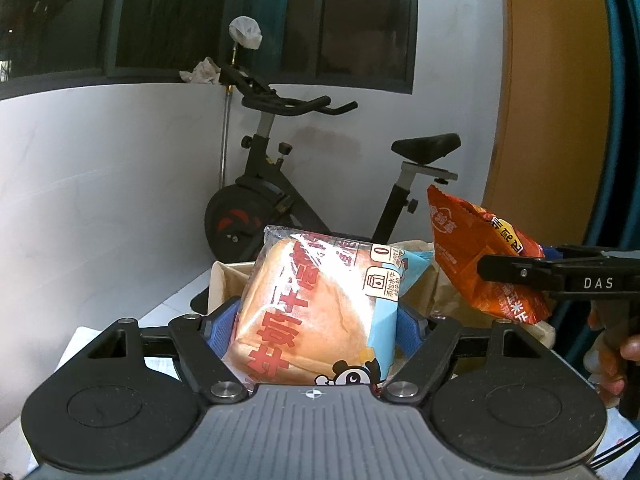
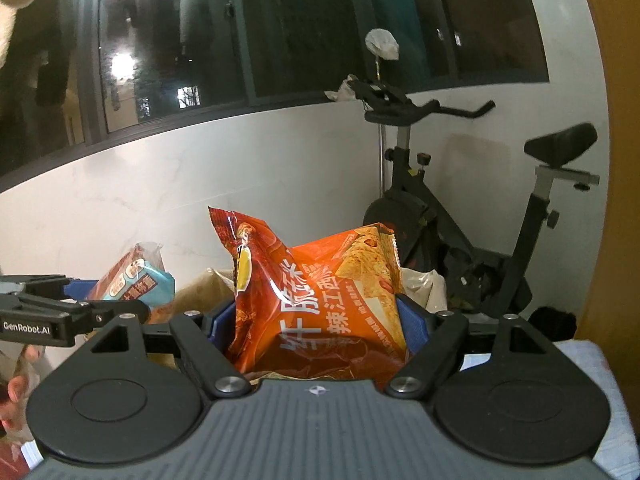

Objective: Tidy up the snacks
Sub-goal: 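Lift the bread pastry and orange chip bag over the box opening with both grippers, then open both grippers to drop the pastry and orange bag into the box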

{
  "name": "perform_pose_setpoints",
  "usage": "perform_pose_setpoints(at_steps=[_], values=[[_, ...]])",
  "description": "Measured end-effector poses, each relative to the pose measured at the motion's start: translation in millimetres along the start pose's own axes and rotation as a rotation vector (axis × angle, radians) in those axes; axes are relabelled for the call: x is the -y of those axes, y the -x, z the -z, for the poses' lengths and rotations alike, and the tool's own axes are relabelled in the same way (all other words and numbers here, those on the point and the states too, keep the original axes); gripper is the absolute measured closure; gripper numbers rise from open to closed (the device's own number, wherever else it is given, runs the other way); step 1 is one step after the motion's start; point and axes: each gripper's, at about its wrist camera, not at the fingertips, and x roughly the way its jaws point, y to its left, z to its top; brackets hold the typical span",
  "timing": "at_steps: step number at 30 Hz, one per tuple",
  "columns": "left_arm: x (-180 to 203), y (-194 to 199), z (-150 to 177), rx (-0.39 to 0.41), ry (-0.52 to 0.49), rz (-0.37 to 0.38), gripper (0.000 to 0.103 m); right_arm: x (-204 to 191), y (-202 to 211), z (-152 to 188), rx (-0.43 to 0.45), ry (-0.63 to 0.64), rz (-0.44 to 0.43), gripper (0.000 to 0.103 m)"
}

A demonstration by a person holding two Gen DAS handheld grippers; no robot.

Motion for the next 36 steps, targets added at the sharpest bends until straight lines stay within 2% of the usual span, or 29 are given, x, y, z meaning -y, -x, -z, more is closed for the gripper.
perform_pose_setpoints(at_steps=[10,20,36], values=[[3,-8,3,-0.038,-0.022,-0.018,0.024,6,-13,2,-0.023,-0.023,0.000,0.023],[-1,-15,1,-0.061,-0.029,-0.035,0.025,1,-29,5,-0.038,0.022,0.011,0.023],[-1,-15,-3,-0.059,-0.045,-0.028,0.024,-6,-53,17,-0.123,0.062,0.045,0.019]])
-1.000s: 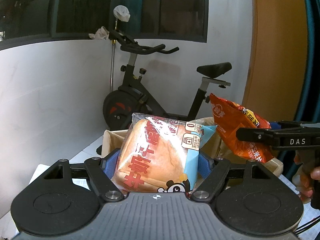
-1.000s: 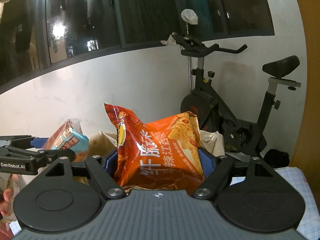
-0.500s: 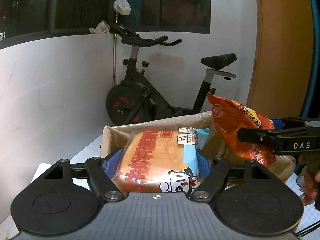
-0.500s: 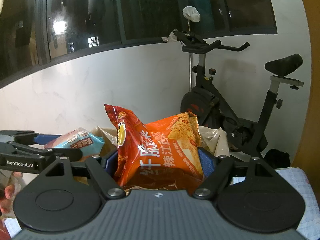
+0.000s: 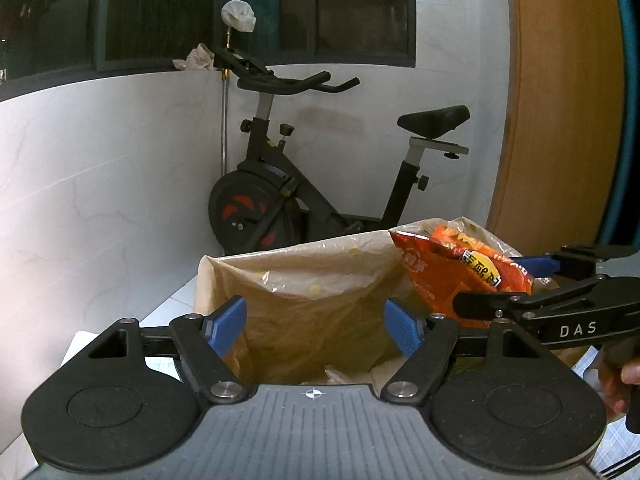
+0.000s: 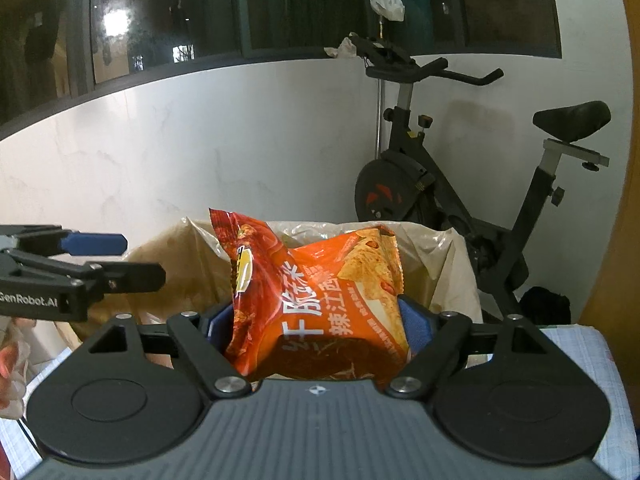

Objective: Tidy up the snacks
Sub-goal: 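Open both grippers to drop the pastry and orange bag into the box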

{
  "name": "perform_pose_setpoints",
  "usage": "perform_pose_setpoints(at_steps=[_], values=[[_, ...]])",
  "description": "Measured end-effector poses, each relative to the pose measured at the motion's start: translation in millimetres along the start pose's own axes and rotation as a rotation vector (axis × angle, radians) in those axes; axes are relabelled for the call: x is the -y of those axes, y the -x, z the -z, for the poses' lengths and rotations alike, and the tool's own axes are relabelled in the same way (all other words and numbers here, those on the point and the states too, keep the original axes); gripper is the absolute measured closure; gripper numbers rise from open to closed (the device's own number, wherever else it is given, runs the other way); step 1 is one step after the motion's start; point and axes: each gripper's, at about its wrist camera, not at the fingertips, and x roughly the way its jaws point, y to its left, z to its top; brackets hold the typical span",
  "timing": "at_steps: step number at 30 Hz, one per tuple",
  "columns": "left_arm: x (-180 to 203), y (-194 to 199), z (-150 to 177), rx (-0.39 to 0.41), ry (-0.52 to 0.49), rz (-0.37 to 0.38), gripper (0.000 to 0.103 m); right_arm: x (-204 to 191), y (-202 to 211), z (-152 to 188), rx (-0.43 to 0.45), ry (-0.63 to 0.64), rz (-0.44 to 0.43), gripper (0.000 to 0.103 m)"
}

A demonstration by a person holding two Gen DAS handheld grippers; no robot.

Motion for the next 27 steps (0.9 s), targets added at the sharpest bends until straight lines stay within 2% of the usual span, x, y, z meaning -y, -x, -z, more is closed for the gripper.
perform_pose_setpoints(at_steps=[6,16,27], values=[[-1,-1,-1,-0.012,0.014,-0.003,0.024,-5,6,2,0.002,0.030,0.022,0.015],[0,5,-4,-0.020,0.017,-0.011,0.024,-8,23,0,0.017,0.047,0.025,0.015],[5,23,4,-0.023,0.026,-0.033,0.024,-12,48,13,0.012,0.053,0.014,0.015]])
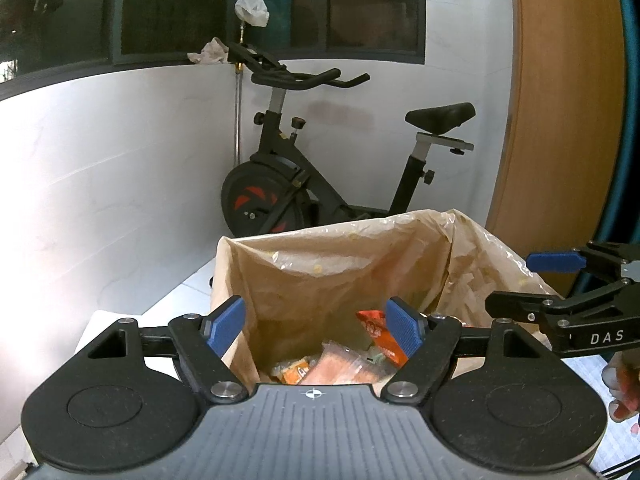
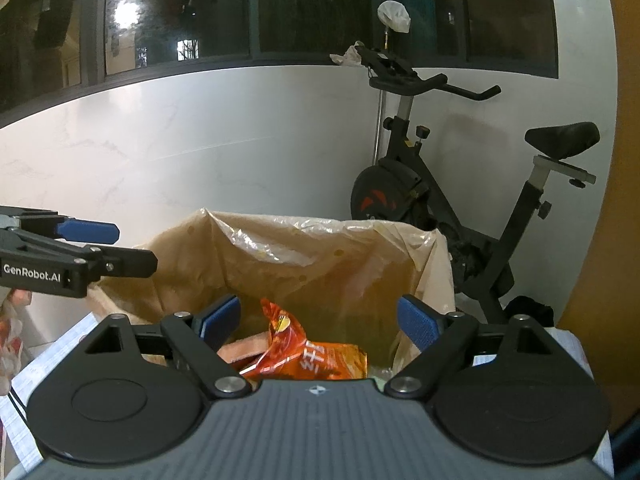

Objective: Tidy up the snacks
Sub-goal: 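Open both grippers to drop the pastry and orange bag into the box, then withdraw both tools from the box back toward the snack pile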

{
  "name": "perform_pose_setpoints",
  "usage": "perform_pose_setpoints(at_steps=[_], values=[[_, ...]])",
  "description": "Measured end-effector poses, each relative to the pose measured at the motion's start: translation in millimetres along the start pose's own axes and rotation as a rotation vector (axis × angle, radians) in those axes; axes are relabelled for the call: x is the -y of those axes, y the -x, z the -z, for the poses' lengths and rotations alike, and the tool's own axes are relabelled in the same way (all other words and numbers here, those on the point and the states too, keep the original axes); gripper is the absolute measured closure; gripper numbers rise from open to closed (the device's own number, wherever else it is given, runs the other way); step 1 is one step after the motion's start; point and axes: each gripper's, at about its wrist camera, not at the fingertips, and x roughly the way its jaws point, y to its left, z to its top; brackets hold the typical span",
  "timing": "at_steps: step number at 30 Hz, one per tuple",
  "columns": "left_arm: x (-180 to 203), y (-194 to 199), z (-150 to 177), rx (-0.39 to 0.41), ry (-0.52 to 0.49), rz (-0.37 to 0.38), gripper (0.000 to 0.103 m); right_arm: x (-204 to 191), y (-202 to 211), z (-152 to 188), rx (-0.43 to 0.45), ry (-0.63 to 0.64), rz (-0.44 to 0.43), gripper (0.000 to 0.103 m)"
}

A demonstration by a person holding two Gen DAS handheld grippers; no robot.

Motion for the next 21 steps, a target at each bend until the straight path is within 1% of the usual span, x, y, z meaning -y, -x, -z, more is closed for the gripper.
perform_pose_setpoints(at_steps=[16,21], values=[[-9,31,28,0.014,0.060,-0.030,0.024,3,42,29,0.026,-0.011,0.003,0.015],[-11,42,38,0.011,0.055,-0.041,0.024,-2,54,38,0.037,-0.014,0.009,0.006]])
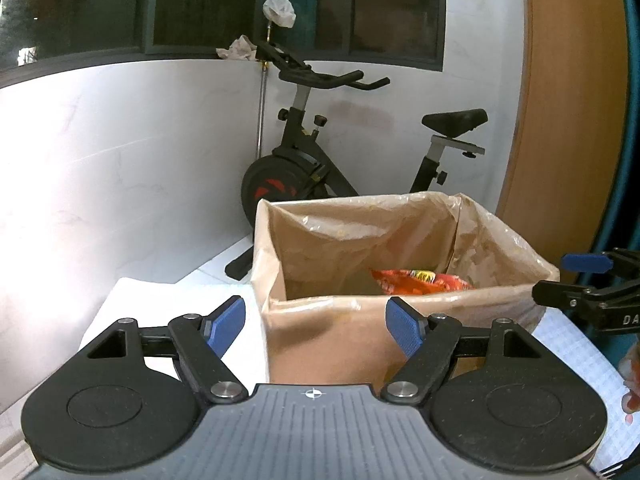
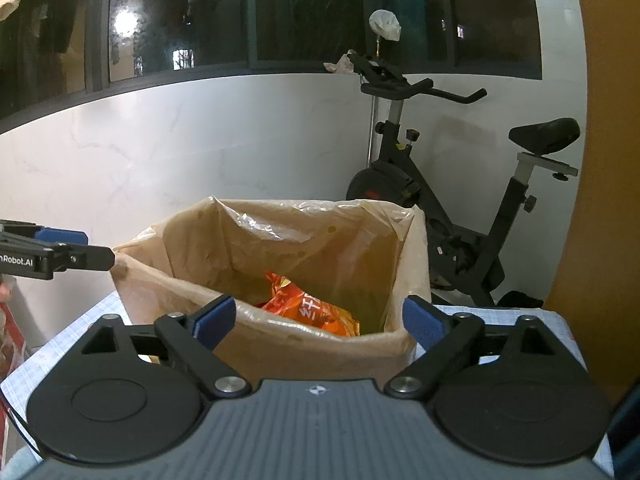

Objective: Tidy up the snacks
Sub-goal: 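Withdraw both tools from the box back toward the snack pile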

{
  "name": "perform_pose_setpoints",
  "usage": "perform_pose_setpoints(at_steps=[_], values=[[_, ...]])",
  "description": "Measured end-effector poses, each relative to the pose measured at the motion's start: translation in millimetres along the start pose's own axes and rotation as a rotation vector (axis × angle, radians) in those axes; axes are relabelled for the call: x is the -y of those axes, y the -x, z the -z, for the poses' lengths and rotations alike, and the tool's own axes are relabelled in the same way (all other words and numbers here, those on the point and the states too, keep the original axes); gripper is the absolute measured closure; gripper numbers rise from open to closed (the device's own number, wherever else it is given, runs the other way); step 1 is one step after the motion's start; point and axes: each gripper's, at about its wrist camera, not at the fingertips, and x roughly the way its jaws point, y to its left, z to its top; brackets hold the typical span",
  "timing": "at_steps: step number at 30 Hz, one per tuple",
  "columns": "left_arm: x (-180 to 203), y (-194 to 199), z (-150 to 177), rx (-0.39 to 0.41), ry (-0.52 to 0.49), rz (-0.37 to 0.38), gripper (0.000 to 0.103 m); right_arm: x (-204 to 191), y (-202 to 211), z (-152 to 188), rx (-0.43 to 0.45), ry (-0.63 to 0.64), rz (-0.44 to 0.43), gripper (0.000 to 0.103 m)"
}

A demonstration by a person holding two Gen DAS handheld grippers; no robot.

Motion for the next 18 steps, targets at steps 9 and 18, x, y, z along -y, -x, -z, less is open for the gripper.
perform_pose_setpoints(at_steps=[9,18], values=[[-13,19,14,0.000,0.010,-0.013,0.024,-7,16,17,0.022,-0.028,-0.023,0.000],[-27,34,41,-0.028,0.039,-0.048,0.024,-9,20,43,-0.017,-0.034,0.015,0.000]])
